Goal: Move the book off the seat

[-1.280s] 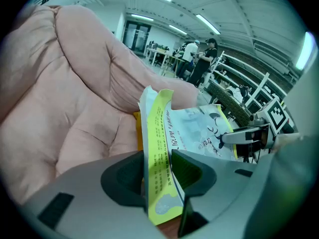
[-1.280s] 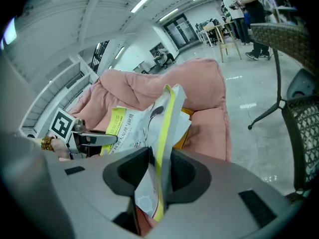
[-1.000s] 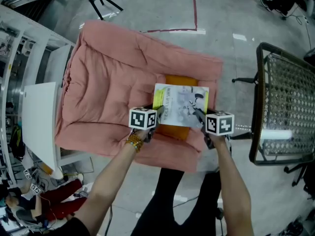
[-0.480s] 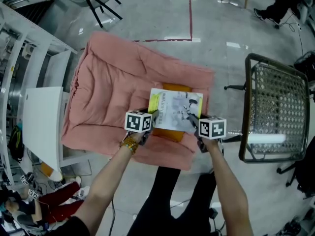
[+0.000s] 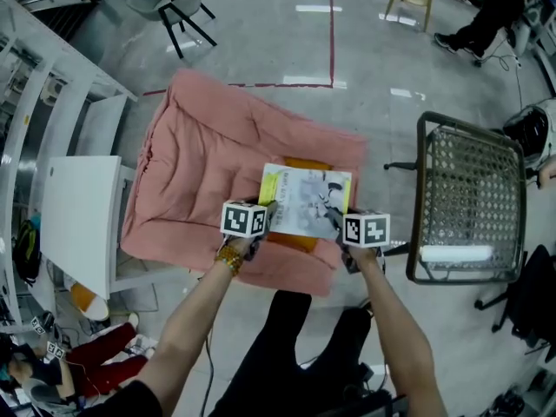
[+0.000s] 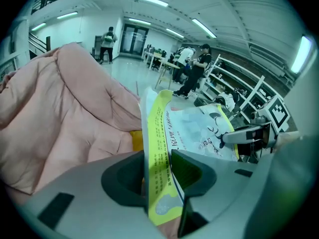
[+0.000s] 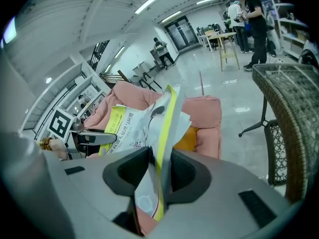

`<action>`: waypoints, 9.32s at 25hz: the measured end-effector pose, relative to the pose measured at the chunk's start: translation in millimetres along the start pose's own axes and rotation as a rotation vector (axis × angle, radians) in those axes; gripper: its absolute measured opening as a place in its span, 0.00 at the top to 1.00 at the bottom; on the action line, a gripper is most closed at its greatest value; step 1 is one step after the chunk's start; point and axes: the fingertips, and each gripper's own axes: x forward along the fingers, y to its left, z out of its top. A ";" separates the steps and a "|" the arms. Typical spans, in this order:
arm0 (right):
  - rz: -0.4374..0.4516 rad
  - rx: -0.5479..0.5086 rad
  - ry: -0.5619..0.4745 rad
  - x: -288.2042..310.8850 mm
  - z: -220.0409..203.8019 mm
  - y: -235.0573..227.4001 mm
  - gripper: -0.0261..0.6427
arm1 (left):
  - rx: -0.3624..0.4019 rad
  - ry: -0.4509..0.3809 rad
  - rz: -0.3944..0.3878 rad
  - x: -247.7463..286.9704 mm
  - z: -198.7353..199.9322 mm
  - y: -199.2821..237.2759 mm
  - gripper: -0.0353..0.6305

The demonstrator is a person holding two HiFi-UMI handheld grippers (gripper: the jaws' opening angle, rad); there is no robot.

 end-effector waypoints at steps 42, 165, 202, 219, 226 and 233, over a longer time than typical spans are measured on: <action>-0.040 -0.058 -0.031 -71.3 73.9 57.4 0.77 | -0.014 -0.060 -0.007 -86.2 68.1 -24.0 0.70; -0.015 -0.041 -0.085 -416.3 61.8 -342.0 0.77 | 0.042 -0.066 0.025 73.3 126.6 -522.2 0.70; -0.074 -0.022 -0.104 -466.3 76.3 -422.6 0.77 | 0.058 -0.048 -0.035 127.3 156.7 -599.8 0.70; -0.098 0.025 -0.108 -515.0 76.6 -524.0 0.77 | 0.093 -0.008 -0.056 193.1 178.0 -690.9 0.70; -0.099 0.028 -0.101 -519.4 83.2 -552.7 0.77 | 0.088 -0.006 -0.053 216.1 186.4 -708.2 0.70; -0.093 0.022 -0.087 -516.2 93.2 -585.2 0.77 | 0.075 -0.008 -0.040 242.7 196.8 -721.5 0.70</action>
